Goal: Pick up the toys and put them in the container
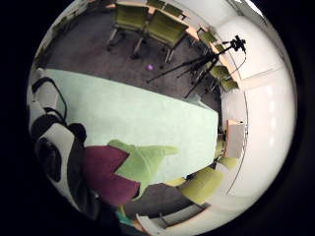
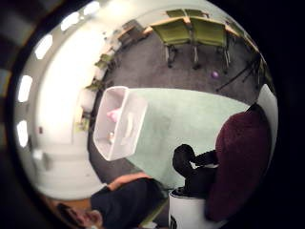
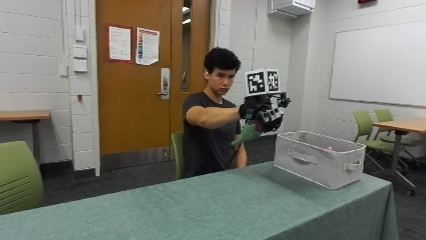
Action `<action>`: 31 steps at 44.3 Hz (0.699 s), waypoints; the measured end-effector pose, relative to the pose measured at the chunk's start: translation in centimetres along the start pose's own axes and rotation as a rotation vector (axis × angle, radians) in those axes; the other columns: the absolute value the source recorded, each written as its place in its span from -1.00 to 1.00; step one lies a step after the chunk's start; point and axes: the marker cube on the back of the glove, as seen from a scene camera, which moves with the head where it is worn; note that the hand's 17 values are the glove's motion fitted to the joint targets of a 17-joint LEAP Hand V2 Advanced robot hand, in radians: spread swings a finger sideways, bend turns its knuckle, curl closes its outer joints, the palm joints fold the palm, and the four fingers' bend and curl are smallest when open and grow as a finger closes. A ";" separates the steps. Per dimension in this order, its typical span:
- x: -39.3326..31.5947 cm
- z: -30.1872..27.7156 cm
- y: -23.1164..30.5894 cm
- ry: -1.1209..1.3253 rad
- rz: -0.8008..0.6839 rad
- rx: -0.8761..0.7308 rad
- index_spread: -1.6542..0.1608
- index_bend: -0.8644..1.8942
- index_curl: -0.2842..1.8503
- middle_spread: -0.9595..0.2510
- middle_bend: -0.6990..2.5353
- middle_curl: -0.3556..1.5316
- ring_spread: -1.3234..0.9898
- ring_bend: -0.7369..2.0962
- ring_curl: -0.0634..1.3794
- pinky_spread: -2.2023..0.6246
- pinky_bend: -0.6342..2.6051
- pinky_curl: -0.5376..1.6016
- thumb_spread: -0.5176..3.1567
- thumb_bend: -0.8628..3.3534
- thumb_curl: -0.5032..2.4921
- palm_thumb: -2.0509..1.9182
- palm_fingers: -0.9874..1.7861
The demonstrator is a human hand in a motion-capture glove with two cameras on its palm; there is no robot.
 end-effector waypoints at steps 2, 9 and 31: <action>-2.0 -1.0 -0.4 0.001 -0.022 0.012 0.51 0.12 0.05 0.06 0.04 0.07 -0.19 0.33 -0.15 0.23 -0.14 -0.12 -0.33 -0.48 -0.10 0.27 0.59; -13.6 -4.9 -0.9 -0.038 -0.214 0.086 0.52 0.14 0.06 0.06 0.05 0.07 -0.19 0.33 -0.15 0.23 -0.14 -0.12 -0.34 -0.48 -0.06 0.26 0.59; -37.3 -5.4 -3.2 -0.134 -0.646 0.091 0.53 0.14 0.09 0.07 0.05 0.06 -0.18 0.34 -0.18 0.23 -0.13 -0.12 -0.38 -0.48 0.05 0.24 0.59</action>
